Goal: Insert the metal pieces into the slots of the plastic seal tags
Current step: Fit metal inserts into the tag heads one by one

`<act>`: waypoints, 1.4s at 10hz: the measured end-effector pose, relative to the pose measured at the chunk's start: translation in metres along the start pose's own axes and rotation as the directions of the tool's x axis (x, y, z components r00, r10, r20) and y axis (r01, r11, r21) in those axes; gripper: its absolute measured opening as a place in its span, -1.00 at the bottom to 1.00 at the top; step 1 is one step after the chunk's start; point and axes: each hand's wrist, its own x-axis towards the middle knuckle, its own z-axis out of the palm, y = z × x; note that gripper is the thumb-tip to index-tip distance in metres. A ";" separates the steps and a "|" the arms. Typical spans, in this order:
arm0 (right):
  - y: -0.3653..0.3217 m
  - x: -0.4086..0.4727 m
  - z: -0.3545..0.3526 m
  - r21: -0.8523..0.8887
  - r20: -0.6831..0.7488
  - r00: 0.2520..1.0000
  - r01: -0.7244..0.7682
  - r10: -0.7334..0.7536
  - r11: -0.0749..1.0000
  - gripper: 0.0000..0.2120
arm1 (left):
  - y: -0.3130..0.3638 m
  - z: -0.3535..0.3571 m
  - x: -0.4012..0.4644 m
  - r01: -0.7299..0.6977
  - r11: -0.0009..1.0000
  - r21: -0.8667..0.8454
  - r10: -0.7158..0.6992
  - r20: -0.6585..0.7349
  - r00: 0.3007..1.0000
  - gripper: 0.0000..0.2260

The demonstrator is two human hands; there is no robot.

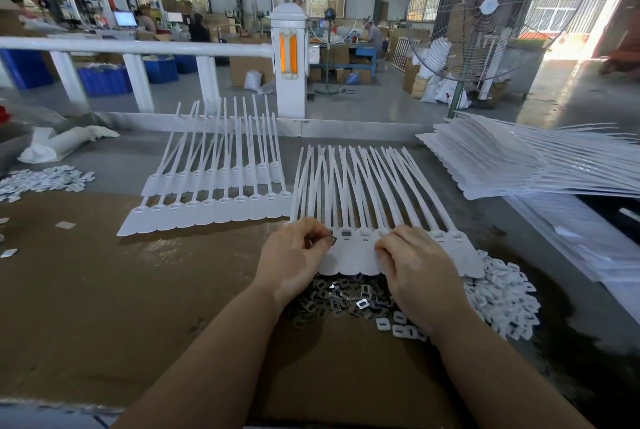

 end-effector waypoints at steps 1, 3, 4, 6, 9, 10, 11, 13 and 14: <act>0.000 0.000 -0.001 0.002 0.001 1.000 -0.002 0.002 1.000 -0.96 | 0.000 0.001 0.000 0.002 1.000 0.003 -0.002 0.003 1.000 -0.91; -0.001 0.000 -0.001 0.002 -0.009 1.000 0.001 -0.001 1.000 -0.95 | -0.001 0.001 0.000 0.015 1.000 -0.011 -0.015 -0.003 1.000 -0.92; -0.001 0.001 0.000 0.004 -0.010 1.000 0.004 -0.004 1.000 -0.95 | -0.001 0.001 0.000 0.017 1.000 -0.018 -0.017 -0.001 1.000 -0.94; 0.000 0.001 0.001 -0.001 -0.011 1.000 0.006 -0.006 1.000 -0.94 | 0.000 0.000 0.000 0.016 1.000 -0.013 -0.016 0.005 1.000 -0.93; 0.003 0.001 0.003 -0.008 -0.016 1.000 0.009 -0.009 1.000 -0.94 | 0.001 0.001 0.001 0.022 1.000 0.002 -0.022 0.007 1.000 -0.94; 0.003 0.001 0.003 -0.006 -0.011 1.000 0.010 -0.010 1.000 -0.94 | 0.001 0.001 0.001 0.023 1.000 0.007 -0.023 0.004 1.000 -0.95; 0.002 0.000 0.002 -0.009 -0.007 1.000 0.011 -0.011 1.000 -0.94 | 0.002 0.000 0.001 0.022 1.000 0.004 -0.022 0.005 1.000 -0.96; 0.002 0.000 0.002 -0.007 0.002 1.000 -0.004 0.004 1.000 -0.93 | 0.003 0.000 0.000 0.021 1.000 0.009 -0.021 0.008 1.000 -0.96; 0.002 0.000 0.001 0.008 0.006 1.000 -0.013 0.013 1.000 -0.79 | 0.002 0.001 0.001 0.018 1.000 0.017 -0.018 0.005 1.000 -0.96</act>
